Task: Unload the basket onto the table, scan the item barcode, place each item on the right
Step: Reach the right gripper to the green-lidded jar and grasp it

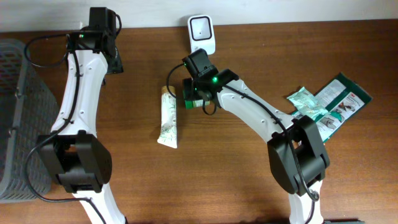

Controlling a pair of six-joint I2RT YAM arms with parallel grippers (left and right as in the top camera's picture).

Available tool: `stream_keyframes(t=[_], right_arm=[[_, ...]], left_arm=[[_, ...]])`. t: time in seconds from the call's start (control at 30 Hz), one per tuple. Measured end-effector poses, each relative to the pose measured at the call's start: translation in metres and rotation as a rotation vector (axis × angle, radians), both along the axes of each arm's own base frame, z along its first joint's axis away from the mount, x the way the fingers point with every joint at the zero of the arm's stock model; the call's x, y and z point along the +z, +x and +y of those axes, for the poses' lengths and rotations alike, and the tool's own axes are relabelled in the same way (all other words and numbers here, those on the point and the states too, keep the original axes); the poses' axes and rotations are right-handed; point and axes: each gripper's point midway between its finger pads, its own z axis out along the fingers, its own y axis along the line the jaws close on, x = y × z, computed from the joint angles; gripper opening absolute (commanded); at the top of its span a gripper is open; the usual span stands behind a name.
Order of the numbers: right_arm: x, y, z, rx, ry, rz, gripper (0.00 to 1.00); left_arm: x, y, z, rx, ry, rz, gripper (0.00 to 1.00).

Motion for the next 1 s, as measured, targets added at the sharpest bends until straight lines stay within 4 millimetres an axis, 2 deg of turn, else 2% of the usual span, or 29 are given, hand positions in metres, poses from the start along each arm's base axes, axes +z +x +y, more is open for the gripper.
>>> stream_keyframes(t=[0.1, 0.23, 0.3, 0.43, 0.57, 0.67, 0.7, 0.73, 0.8, 0.87, 0.93, 1.0], right_arm=[[0.005, 0.010, 0.015, 0.021, 0.065, -0.043, 0.25], [-0.013, 0.011, 0.019, 0.032, 0.069, -0.018, 0.28], [-0.014, 0.010, 0.020, 0.038, 0.073, -0.011, 0.28], [-0.025, -0.012, 0.018, 0.101, 0.047, 0.081, 0.28], [-0.039, -0.033, -0.004, 0.196, -0.049, 0.169, 0.32], [-0.037, -0.037, -0.043, 0.215, -0.113, 0.236, 0.36], [-0.031, -0.033, -0.055, 0.200, -0.117, 0.242, 0.39], [-0.015, -0.026, -0.069, 0.187, -0.120, 0.228, 0.44], [0.030, -0.011, -0.090, 0.181, -0.118, 0.142, 0.47], [0.054, -0.003, -0.104, 0.169, -0.114, 0.088, 0.50], [0.055, -0.004, -0.120, 0.154, -0.090, 0.120, 0.55], [0.039, -0.011, -0.121, 0.166, 0.002, 0.202, 0.68]], left_arm=[[0.000, 0.000, 0.000, 0.000, 0.000, 0.000, 0.99], [0.000, 0.000, 0.000, 0.000, 0.000, 0.000, 0.99], [0.000, 0.000, 0.000, 0.000, 0.000, 0.000, 0.99], [0.000, 0.000, 0.000, 0.000, 0.000, 0.000, 0.99], [0.000, 0.000, 0.000, 0.000, 0.000, 0.001, 0.99], [0.000, 0.000, 0.000, 0.000, 0.000, 0.000, 0.99], [0.000, 0.000, 0.000, 0.000, 0.000, 0.000, 0.99], [0.000, 0.000, 0.000, 0.000, 0.000, 0.000, 0.99], [0.000, 0.000, 0.000, 0.000, 0.000, 0.000, 0.99], [0.000, 0.000, 0.000, 0.000, 0.000, 0.000, 0.99], [0.000, 0.000, 0.000, 0.000, 0.000, 0.000, 0.99], [0.000, 0.000, 0.000, 0.000, 0.000, 0.000, 0.99]])
